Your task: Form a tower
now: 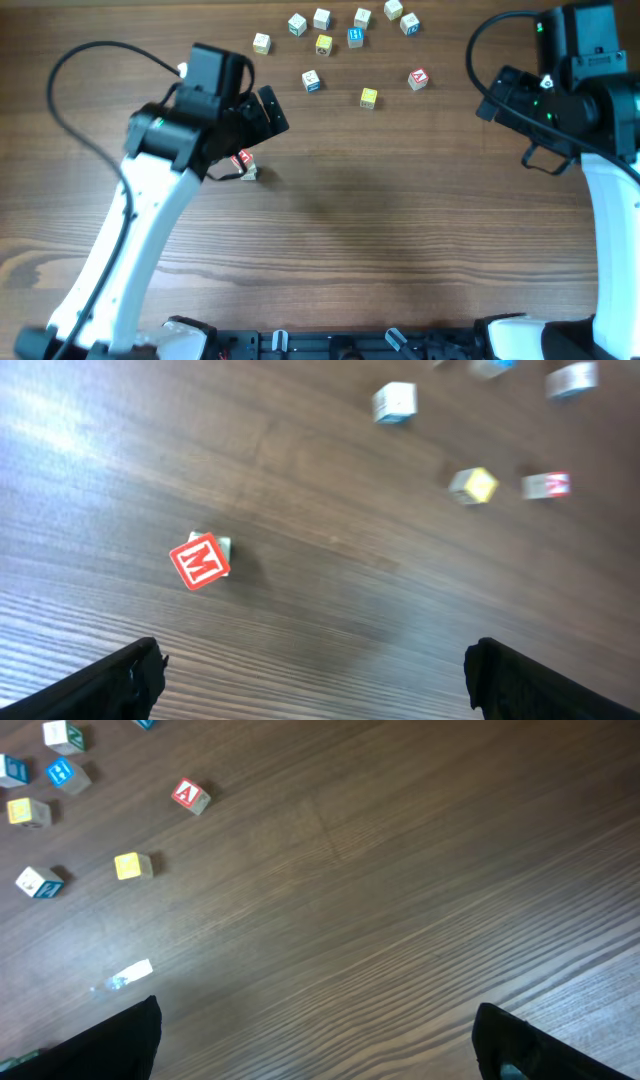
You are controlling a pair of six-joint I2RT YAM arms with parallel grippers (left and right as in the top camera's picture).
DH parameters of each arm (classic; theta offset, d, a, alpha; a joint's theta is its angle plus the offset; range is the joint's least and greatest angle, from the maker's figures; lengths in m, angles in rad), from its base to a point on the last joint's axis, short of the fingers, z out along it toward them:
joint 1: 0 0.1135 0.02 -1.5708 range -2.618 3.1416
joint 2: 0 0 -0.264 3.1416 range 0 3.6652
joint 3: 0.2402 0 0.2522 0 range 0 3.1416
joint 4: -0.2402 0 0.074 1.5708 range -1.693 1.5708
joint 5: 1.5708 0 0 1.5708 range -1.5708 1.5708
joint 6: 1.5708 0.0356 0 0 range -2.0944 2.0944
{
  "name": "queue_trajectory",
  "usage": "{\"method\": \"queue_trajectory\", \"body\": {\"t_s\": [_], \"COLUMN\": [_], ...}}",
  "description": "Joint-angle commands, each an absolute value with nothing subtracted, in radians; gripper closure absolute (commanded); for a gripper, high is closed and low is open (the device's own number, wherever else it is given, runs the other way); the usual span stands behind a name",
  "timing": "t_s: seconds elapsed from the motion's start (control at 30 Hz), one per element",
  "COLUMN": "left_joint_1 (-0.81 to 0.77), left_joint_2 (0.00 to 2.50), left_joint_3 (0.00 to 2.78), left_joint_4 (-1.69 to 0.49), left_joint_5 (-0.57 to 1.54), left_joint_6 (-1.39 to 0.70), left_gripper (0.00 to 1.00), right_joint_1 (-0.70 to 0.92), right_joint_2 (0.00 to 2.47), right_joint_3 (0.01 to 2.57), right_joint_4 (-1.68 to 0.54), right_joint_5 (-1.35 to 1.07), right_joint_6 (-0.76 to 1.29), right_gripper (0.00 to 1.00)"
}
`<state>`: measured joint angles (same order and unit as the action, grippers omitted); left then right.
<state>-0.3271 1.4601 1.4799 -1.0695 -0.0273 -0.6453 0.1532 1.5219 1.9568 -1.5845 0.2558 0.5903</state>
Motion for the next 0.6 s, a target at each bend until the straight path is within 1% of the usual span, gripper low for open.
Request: {"method": "queue_trajectory", "body": {"t_s": [0.0,0.07,0.27,0.33,0.43,0.57], "left_joint_1": [-0.329,-0.326,-0.263,-0.245,-0.246,-0.246], "left_joint_2": [1.535,1.553,1.585,1.61,1.664,1.726], "left_joint_3": [1.485,1.485,1.485,1.485,1.485,1.485], "left_joint_4": [-1.09,-1.095,-1.139,-1.139,-1.126,-1.127], "left_joint_5": [-0.088,-0.141,-0.155,-0.154,-0.148,-0.147], "left_joint_6": [-0.689,-0.691,-0.959,-1.005,-0.987,-0.826], "left_gripper": [0.0,0.0,0.0,0.0,0.0,0.0], "right_joint_1": [0.148,0.148,0.148,0.148,0.148,0.148], "right_joint_2": [1.556,1.566,1.569,1.569,1.569,1.569], "right_joint_3": [1.953,1.953,1.953,1.953,1.953,1.953], "right_joint_4": [-1.579,-1.569,-1.496,-1.488,-1.477,-1.477], "right_joint_5": [0.287,0.287,0.287,0.287,0.287,0.287], "right_joint_6": [0.603,0.603,0.603,0.603,0.603,0.603], "right_gripper": [0.0,0.0,0.0,0.0,0.0,0.0]}}
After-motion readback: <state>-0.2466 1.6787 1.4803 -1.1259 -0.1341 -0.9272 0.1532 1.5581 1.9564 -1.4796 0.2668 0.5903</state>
